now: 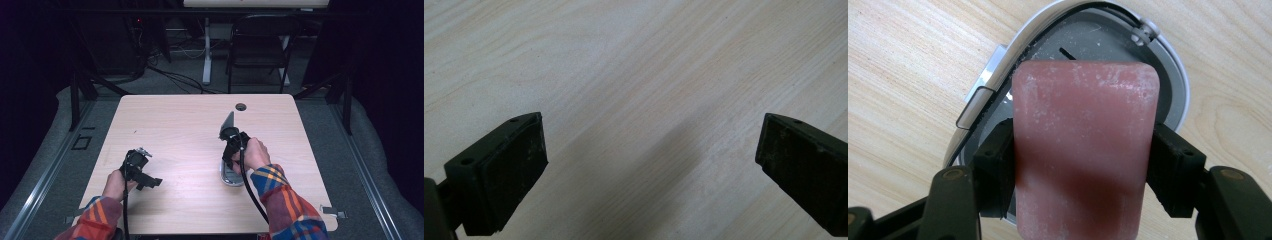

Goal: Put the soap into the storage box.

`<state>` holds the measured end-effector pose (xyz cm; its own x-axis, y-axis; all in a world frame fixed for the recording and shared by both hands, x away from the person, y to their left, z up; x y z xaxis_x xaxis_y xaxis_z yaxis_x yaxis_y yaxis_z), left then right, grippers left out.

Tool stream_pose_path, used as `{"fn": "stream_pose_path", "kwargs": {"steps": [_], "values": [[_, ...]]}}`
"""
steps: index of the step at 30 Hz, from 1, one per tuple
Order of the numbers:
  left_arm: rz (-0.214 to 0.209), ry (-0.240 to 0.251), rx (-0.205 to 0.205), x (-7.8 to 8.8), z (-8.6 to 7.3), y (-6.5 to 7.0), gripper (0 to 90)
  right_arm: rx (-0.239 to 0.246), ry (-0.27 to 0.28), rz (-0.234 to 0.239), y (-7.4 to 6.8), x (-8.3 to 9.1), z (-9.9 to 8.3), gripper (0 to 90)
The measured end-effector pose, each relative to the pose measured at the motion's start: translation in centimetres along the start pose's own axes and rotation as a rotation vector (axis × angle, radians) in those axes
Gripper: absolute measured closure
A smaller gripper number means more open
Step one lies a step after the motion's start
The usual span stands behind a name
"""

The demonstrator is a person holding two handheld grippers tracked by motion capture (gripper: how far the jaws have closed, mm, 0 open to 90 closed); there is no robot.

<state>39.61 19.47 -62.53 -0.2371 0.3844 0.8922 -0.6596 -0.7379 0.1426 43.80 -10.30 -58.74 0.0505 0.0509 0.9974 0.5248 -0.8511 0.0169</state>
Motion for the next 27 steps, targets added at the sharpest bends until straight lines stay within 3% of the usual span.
{"fn": "stream_pose_path", "kwargs": {"steps": [2, 3, 4, 6, 7, 12, 13, 14, 20, 25, 26, 27], "values": [[-0.001, -0.001, 0.001, 0.0, 0.0, 0.0, 0.1, -0.038, 0.034, 0.021, -0.3, -0.3, 0.1, 36.4], [-0.001, -0.002, -0.001, 0.0, 0.0, 0.0, 0.1, 0.033, -0.044, -0.004, 0.4, 0.3, -0.3, 36.3], [-0.002, -0.003, -0.001, 0.0, 0.0, 0.0, 0.1, -0.01, 0.001, 0.022, 0.0, 0.0, -0.2, 35.9], [-0.003, -0.008, -0.001, -0.1, -0.1, 0.1, 0.1, -0.033, 0.037, 0.035, -0.3, -0.2, -0.1, 36.3], [-0.003, -0.008, -0.001, -0.1, -0.1, 0.1, 0.1, -0.006, 0.007, 0.023, -0.1, 0.2, -0.4, 36.7], [-0.003, -0.014, -0.005, -0.1, -0.1, 0.1, 0.1, -0.01, 0.058, 0.046, -0.1, 1.0, -0.7, 39.7], [-0.002, -0.014, -0.004, -0.1, -0.1, 0.1, 0.1, 0.028, 0.028, 0.03, 0.3, 1.5, -1.0, 41.0], [-0.002, -0.014, -0.003, -0.1, -0.1, 0.1, 0.1, 0.012, 0.066, 0.039, 0.1, 1.5, -0.9, 41.2], [-0.004, -0.016, -0.005, -0.2, -0.1, 0.1, 0.1, 0.052, 0.088, 0.048, 0.6, 2.7, -1.6, 45.1], [-0.006, -0.018, -0.006, -0.1, -0.1, 0.2, 0.1, 0.037, 0.136, 0.063, 0.8, 2.9, -1.9, 48.6], [-0.006, -0.018, -0.006, -0.1, -0.1, 0.2, 0.1, 0.06, 0.144, 0.053, 1.1, 3.0, -1.9, 48.8], [-0.005, -0.018, -0.006, -0.2, -0.1, 0.2, 0.1, 0.052, 0.16, 0.052, 1.1, 3.0, -1.9, 48.9]]}}
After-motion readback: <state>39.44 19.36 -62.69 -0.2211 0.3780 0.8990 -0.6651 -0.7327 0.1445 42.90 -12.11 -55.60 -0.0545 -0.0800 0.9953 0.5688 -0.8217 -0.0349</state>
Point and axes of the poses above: each handheld gripper's, and its own axes: x roughly backward along the jaws, z roughly out of its top, y roughly to its right, the point moved 9 cm from there along -x, roughly forward along the jaws, and after that the axes turned 2 degrees about -z, right-handed, at the moved point
